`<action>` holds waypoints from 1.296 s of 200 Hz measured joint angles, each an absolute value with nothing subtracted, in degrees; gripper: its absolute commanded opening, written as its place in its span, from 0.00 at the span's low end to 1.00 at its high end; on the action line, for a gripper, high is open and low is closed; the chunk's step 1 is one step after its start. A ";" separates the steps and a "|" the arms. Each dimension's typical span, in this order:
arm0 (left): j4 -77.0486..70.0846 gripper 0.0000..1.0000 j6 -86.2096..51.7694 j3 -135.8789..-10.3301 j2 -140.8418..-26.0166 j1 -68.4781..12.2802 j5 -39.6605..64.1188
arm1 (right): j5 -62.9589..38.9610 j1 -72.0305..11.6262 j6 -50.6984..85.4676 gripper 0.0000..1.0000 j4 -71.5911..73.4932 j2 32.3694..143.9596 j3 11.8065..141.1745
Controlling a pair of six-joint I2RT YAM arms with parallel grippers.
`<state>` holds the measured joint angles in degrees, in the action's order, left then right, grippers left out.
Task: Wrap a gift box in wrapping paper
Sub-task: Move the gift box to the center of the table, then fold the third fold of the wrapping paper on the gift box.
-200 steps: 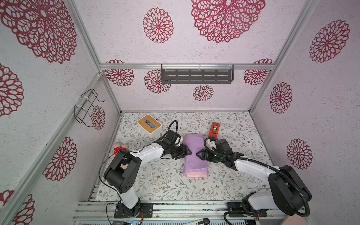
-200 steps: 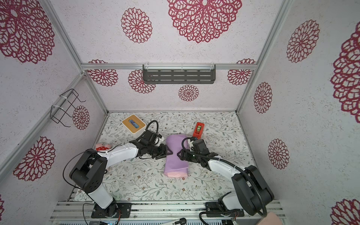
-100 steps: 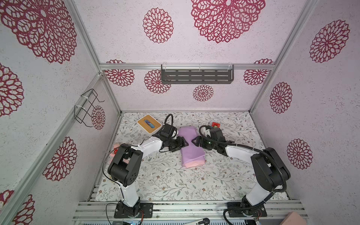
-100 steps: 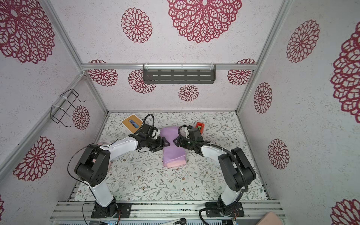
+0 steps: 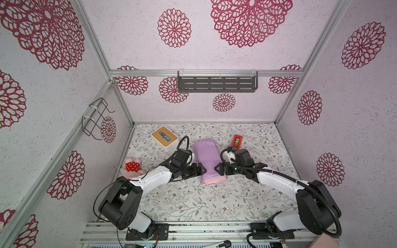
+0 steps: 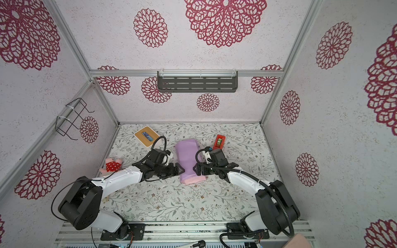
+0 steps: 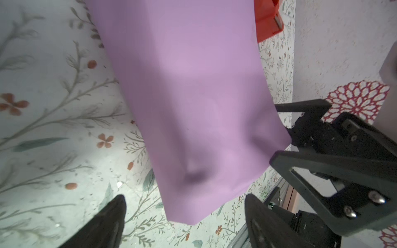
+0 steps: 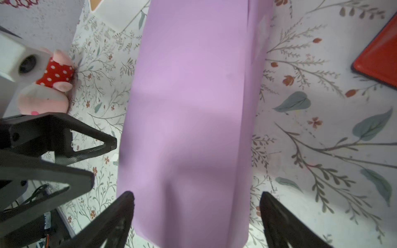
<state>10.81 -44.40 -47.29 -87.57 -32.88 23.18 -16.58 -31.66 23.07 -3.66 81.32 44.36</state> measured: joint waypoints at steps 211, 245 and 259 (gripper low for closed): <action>11.18 0.51 -40.99 -51.35 -97.08 -39.97 5.13 | -7.22 -34.41 18.94 0.69 7.22 88.84 39.83; 11.00 0.47 -41.45 -51.48 -98.10 -40.45 3.51 | -9.28 -34.37 17.50 0.82 6.28 88.29 39.81; 11.03 0.47 -41.60 -51.48 -98.19 -40.53 3.11 | -10.81 -34.26 16.88 0.83 5.48 87.05 39.70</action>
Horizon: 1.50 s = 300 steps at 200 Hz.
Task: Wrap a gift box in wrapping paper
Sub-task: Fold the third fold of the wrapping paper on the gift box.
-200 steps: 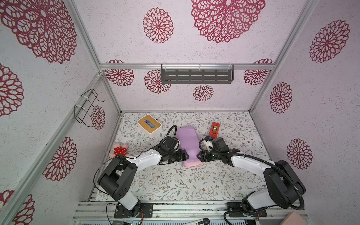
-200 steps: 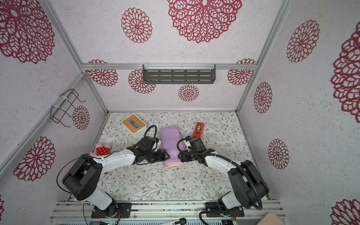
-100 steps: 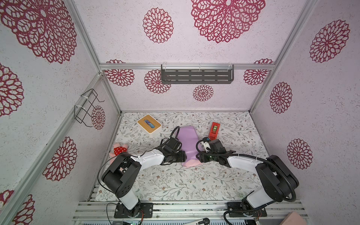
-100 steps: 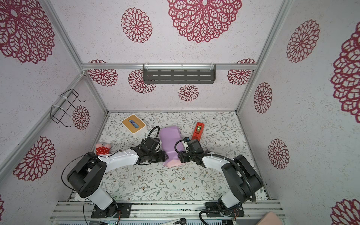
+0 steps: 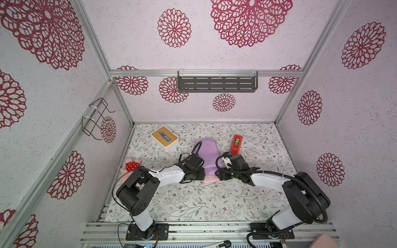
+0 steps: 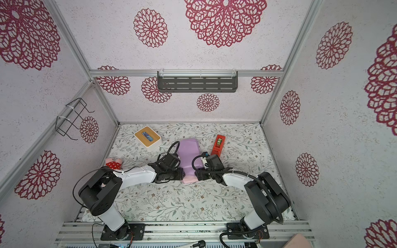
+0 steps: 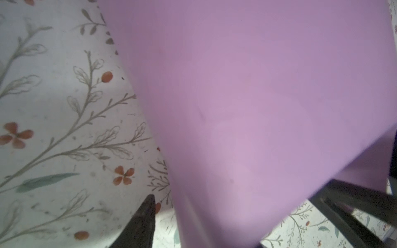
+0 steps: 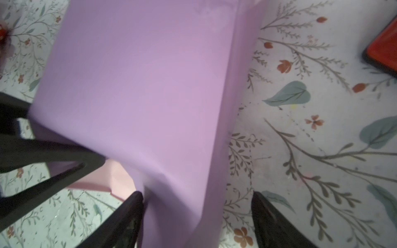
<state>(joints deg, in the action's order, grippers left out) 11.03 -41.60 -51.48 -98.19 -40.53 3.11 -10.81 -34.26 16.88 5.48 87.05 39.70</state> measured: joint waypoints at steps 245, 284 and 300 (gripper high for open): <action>11.62 0.46 -43.55 -51.57 -98.19 -41.10 0.51 | -10.07 -33.23 16.14 0.30 11.62 91.57 39.70; 11.03 0.48 -45.32 -51.05 -98.13 -41.10 0.75 | -7.64 -34.04 17.69 0.32 13.72 92.62 39.46; 11.03 0.44 -45.74 -50.70 -97.93 -41.10 0.75 | -7.51 -34.20 17.87 0.34 13.87 92.68 39.03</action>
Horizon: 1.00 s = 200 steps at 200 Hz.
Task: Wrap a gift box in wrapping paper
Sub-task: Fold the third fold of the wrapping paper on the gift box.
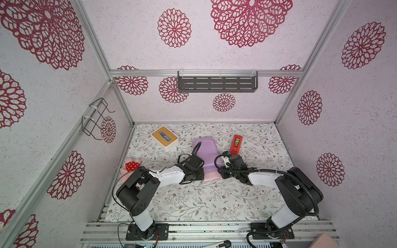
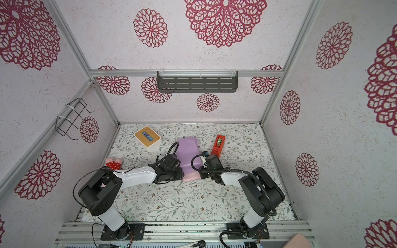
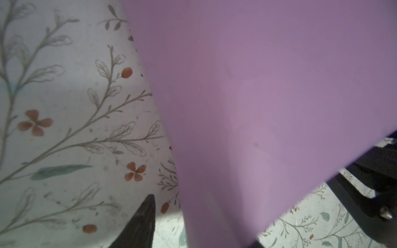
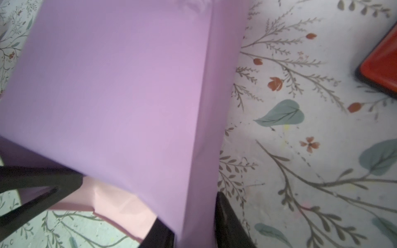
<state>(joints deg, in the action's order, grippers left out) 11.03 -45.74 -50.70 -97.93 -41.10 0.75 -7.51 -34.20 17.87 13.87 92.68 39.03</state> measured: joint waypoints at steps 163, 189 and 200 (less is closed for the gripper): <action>12.78 0.38 -43.92 -49.67 -96.73 -40.07 -2.02 | -14.00 -32.84 18.61 0.51 4.45 85.25 40.34; 12.82 0.38 -43.70 -49.67 -96.73 -40.07 -2.00 | -14.46 -31.46 17.06 0.43 2.87 85.47 40.80; 12.82 0.38 -43.62 -49.67 -96.73 -40.07 -1.98 | -14.70 -31.24 16.08 0.40 2.28 86.17 41.17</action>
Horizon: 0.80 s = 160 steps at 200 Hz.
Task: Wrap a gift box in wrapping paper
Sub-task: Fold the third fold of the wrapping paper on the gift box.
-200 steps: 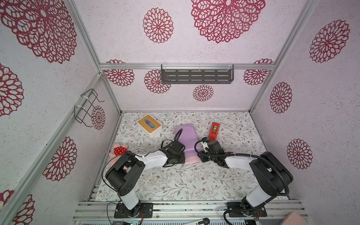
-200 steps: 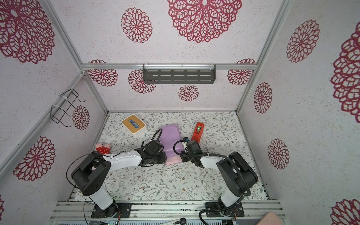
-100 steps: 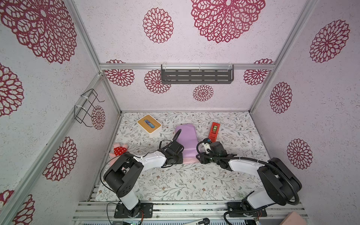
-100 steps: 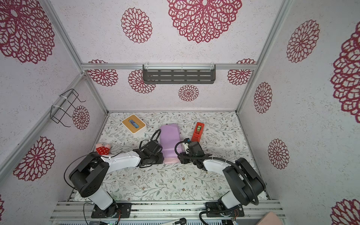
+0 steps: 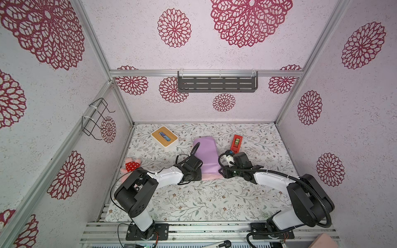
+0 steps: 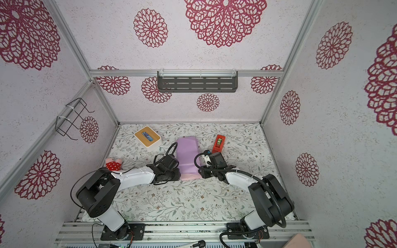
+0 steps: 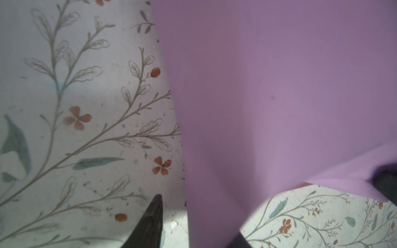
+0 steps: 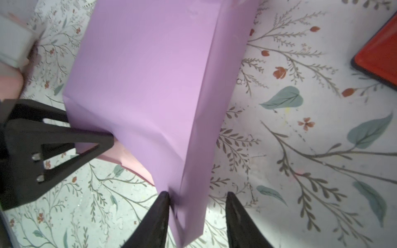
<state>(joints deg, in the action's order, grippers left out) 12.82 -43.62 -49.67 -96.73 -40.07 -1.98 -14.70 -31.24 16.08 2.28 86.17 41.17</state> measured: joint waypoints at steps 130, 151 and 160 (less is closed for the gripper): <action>13.39 0.44 -43.31 -49.89 -96.73 -40.07 -1.96 | -14.09 -32.47 16.12 0.25 8.43 94.50 42.85; 13.41 0.40 -43.38 -49.89 -96.73 -40.07 -2.02 | -12.23 -33.08 16.62 0.21 9.17 94.72 43.03; 13.37 0.38 -43.68 -49.89 -96.73 -40.07 -2.02 | -11.22 -33.43 16.84 0.19 9.26 94.72 43.03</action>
